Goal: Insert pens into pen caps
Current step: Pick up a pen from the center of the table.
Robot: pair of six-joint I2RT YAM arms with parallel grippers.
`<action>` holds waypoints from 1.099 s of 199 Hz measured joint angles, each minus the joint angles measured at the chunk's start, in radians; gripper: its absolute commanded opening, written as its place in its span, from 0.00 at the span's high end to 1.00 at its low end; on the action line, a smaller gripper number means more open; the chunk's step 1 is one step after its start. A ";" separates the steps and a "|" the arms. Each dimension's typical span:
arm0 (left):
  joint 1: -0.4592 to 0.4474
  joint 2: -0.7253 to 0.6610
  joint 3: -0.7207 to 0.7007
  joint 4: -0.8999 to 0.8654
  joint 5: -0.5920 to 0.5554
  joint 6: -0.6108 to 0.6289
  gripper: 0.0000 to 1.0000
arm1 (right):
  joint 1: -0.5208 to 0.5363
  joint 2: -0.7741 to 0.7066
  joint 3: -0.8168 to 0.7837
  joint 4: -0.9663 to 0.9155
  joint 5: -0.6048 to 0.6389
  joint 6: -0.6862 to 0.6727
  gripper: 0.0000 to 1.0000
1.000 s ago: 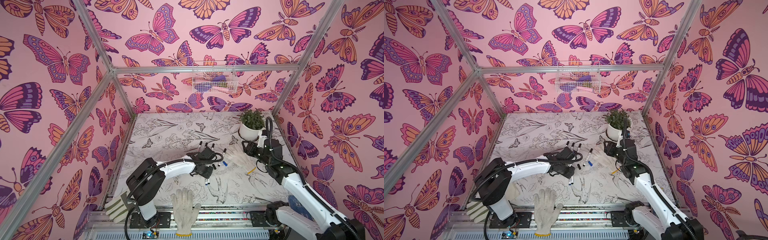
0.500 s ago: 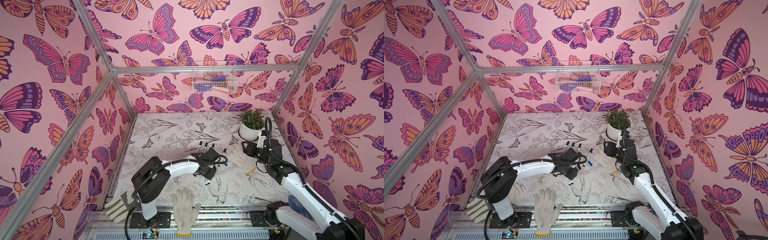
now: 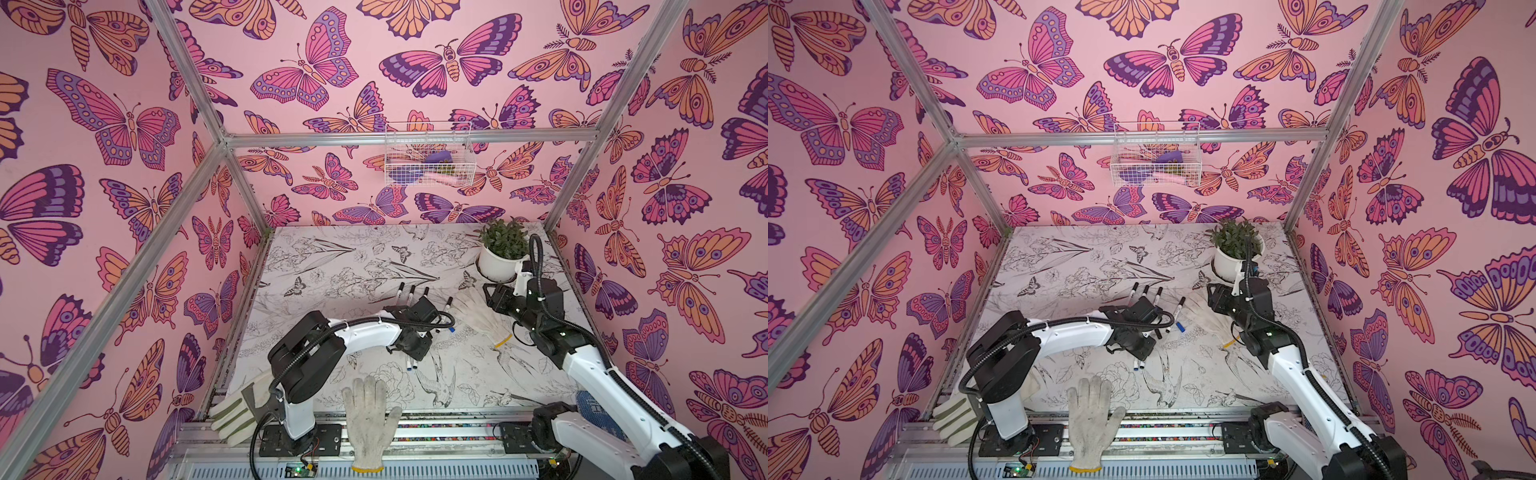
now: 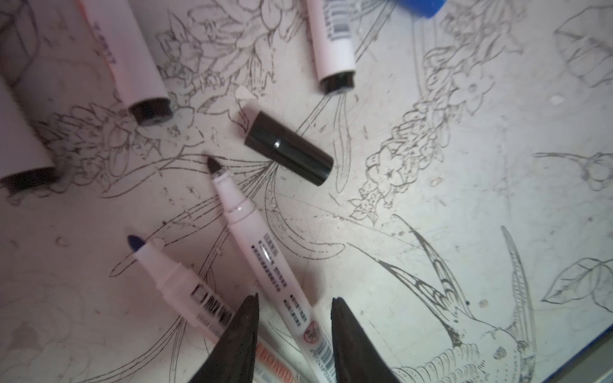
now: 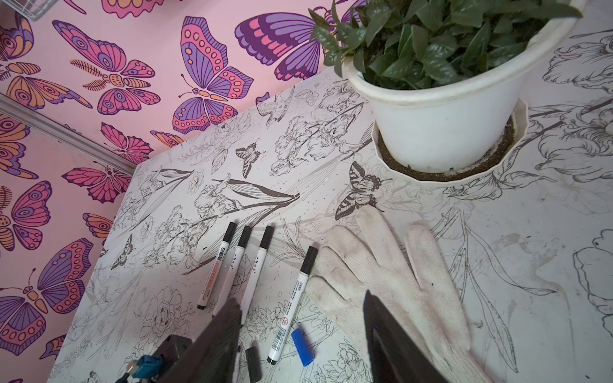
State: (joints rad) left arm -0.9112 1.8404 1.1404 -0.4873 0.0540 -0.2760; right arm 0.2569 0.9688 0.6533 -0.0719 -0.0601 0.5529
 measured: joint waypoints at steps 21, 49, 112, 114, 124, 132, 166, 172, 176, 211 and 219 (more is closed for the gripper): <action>0.000 0.027 0.041 -0.031 -0.008 -0.009 0.64 | 0.000 0.000 0.000 0.000 0.000 0.000 0.39; -0.001 0.045 0.066 -0.065 -0.021 -0.023 0.73 | 0.000 0.000 0.000 0.000 0.000 0.000 0.39; -0.006 0.063 0.107 -0.090 -0.046 -0.018 1.00 | 0.000 -0.004 0.000 0.001 -0.001 0.000 0.39; -0.006 0.064 0.109 -0.089 -0.047 -0.018 1.00 | 0.000 -0.004 0.000 0.001 -0.001 0.000 0.39; -0.004 0.063 0.120 -0.082 -0.050 -0.013 1.00 | 0.000 -0.004 0.000 0.001 -0.008 0.000 0.39; -0.002 0.059 0.124 -0.064 -0.051 -0.011 1.00 | 0.000 -0.002 0.000 0.004 -0.021 0.001 0.39; 0.032 -0.046 0.096 0.092 0.001 0.006 1.00 | 0.000 0.058 -0.004 0.064 -0.189 0.000 0.40; 0.039 -0.079 0.084 0.128 0.015 0.007 1.00 | 0.000 0.080 -0.004 0.079 -0.233 0.002 0.40; 0.042 -0.101 0.076 0.155 0.025 0.007 1.00 | 0.000 0.095 -0.004 0.090 -0.261 0.002 0.41; 0.047 -0.204 0.058 0.336 0.098 0.006 1.00 | 0.013 0.182 -0.004 0.143 -0.450 0.017 0.42; 0.047 -0.206 0.058 0.359 0.115 0.006 1.00 | 0.019 0.183 -0.004 0.152 -0.476 0.018 0.42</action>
State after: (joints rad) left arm -0.8642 1.6348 1.1980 -0.1280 0.1692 -0.2703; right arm 0.2760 1.1519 0.6495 0.0799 -0.5362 0.5705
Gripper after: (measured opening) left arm 0.117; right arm 0.583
